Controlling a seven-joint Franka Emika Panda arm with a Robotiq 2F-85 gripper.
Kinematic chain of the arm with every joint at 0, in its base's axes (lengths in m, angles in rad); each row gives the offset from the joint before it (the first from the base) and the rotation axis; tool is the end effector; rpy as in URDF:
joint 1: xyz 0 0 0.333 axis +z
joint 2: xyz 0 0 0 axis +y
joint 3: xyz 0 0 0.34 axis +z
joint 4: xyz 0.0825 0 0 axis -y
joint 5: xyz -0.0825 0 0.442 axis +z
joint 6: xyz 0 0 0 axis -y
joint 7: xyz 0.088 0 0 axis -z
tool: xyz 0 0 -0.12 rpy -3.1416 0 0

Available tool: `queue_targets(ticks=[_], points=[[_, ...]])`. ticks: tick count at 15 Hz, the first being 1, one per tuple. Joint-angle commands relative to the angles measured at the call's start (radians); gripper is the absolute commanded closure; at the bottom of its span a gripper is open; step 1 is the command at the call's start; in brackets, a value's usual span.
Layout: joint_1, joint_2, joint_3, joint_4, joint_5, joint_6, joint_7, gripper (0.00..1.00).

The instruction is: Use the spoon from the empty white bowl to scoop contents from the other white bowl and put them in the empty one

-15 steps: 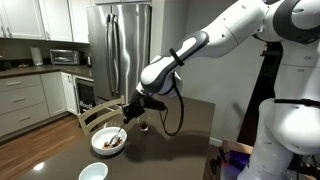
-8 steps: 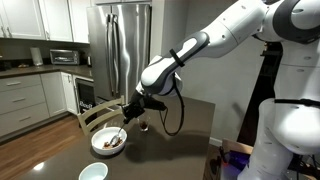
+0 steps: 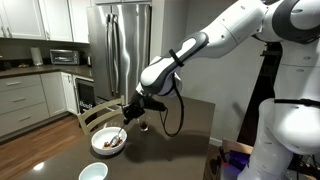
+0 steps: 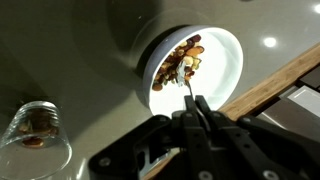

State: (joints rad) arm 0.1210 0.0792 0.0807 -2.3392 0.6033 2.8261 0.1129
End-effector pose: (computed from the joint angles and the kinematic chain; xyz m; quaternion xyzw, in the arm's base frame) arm 0.5791 0.0915 0.3079 -0.9451 0.2169 -0.1667 0.1788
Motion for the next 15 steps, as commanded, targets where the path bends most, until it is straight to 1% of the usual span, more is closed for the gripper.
queue_targets(ticks=[1, 6, 15], points=[[-0.002, 0.018, 0.021, 0.005, 0.092, -0.002, -0.060, 0.98], [-0.008, 0.049, 0.059, 0.020, 0.263, -0.007, -0.169, 0.98], [-0.010, 0.047, 0.091, 0.016, 0.609, -0.026, -0.441, 0.98]])
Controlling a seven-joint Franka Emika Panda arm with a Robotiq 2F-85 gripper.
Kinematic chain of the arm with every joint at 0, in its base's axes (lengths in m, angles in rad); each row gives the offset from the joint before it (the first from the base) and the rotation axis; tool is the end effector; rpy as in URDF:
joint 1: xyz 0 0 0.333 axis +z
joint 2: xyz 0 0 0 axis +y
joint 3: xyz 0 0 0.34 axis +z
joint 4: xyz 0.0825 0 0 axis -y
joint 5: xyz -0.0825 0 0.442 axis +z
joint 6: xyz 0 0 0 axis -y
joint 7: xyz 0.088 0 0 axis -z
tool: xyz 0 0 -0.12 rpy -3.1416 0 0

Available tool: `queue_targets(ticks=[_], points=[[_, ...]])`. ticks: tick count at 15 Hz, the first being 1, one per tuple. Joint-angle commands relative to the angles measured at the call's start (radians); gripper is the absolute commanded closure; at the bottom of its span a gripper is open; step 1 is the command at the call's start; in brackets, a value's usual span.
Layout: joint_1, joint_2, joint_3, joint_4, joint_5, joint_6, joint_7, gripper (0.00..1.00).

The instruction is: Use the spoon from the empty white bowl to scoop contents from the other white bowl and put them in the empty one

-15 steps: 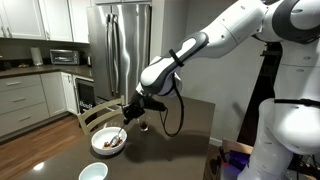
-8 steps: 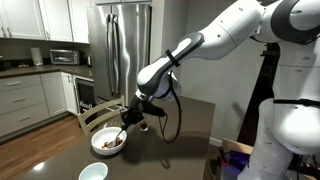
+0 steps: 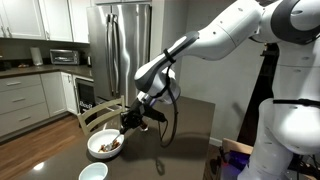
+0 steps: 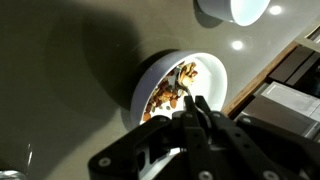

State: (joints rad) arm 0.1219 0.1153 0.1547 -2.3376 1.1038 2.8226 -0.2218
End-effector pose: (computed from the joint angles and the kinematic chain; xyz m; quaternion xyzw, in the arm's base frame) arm 0.5610 0.1171 0.2763 -0.9223 0.2408 -0.1459 0.2649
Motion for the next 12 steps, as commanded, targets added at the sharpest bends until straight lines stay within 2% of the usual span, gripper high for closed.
queue_targets(ticks=[1, 6, 12], points=[[-0.012, 0.009, 0.020, 0.014, 0.151, -0.027, -0.143, 0.98], [-0.019, 0.008, 0.012, 0.013, 0.323, -0.066, -0.295, 0.98], [-0.019, -0.001, -0.017, 0.013, 0.342, -0.097, -0.340, 0.98]])
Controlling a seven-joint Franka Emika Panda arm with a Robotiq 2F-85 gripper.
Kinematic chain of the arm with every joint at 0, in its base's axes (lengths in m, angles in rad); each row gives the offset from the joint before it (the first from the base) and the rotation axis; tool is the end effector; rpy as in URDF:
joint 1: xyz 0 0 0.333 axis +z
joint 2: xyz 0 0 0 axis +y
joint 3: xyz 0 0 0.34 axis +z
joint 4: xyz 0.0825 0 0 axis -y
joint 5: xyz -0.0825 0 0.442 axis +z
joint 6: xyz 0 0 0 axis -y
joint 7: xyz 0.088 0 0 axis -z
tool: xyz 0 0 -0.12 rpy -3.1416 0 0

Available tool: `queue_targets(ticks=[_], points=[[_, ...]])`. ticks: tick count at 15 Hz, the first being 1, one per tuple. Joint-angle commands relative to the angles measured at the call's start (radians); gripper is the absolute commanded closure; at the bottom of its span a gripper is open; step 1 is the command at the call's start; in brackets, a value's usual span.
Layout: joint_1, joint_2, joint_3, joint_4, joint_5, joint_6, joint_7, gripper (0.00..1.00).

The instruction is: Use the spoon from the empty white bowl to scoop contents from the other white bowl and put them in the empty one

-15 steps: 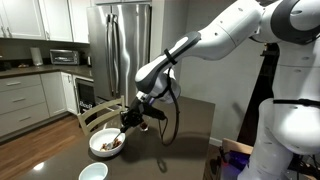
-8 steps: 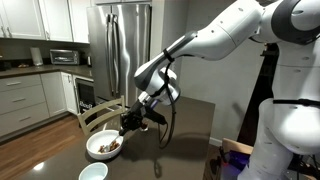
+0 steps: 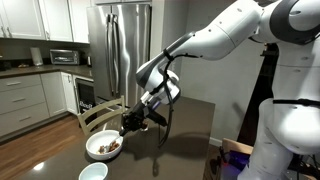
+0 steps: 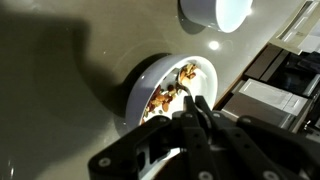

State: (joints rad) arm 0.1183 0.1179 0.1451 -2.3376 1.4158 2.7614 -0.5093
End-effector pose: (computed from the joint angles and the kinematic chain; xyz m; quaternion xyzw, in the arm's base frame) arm 0.5516 0.1113 0.2634 -0.9040 0.2380 -0.1521 0.3209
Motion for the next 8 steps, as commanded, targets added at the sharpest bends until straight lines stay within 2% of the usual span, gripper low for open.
queue_targets(ticks=[1, 8], points=[[-0.016, -0.004, -0.013, 0.014, 0.025, -0.040, -0.052, 0.98], [-0.016, -0.012, -0.039, 0.030, 0.036, -0.068, -0.072, 0.98]])
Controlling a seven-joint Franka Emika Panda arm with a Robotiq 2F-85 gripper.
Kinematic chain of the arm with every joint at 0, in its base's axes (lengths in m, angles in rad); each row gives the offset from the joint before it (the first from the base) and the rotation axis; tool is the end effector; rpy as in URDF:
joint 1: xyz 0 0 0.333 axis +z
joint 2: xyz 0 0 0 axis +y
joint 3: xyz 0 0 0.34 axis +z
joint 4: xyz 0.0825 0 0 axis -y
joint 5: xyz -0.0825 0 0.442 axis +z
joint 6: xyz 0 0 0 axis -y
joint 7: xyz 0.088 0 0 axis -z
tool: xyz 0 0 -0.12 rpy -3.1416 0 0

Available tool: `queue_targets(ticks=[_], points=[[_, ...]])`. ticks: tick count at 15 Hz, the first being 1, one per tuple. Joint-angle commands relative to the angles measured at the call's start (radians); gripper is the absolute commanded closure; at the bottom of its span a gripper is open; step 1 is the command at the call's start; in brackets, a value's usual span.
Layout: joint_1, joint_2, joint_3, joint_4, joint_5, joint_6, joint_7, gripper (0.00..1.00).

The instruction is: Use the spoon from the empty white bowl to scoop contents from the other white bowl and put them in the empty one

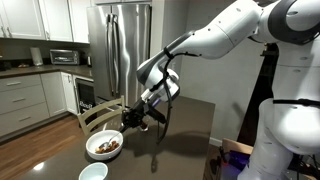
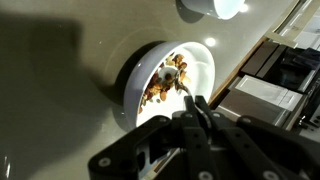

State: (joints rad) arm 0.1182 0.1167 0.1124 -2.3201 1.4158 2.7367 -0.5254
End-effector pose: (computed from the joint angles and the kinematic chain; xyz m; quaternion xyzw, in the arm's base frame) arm 0.5611 0.0980 0.2708 -0.9002 0.2382 -0.1601 0.3276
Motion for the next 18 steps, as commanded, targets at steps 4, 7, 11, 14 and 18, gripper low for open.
queue_targets(ticks=[4, 7, 11, 14, 18], points=[[-0.014, -0.016, -0.019, 0.019, 0.036, -0.057, -0.067, 0.98], [-0.012, -0.018, -0.026, 0.019, 0.033, -0.059, -0.068, 0.98], [-0.013, -0.024, -0.035, 0.018, 0.030, -0.060, -0.069, 0.98], [-0.014, -0.032, -0.041, 0.016, 0.040, -0.071, -0.078, 0.98], [-0.011, -0.055, -0.044, 0.008, 0.057, -0.099, -0.095, 0.98]])
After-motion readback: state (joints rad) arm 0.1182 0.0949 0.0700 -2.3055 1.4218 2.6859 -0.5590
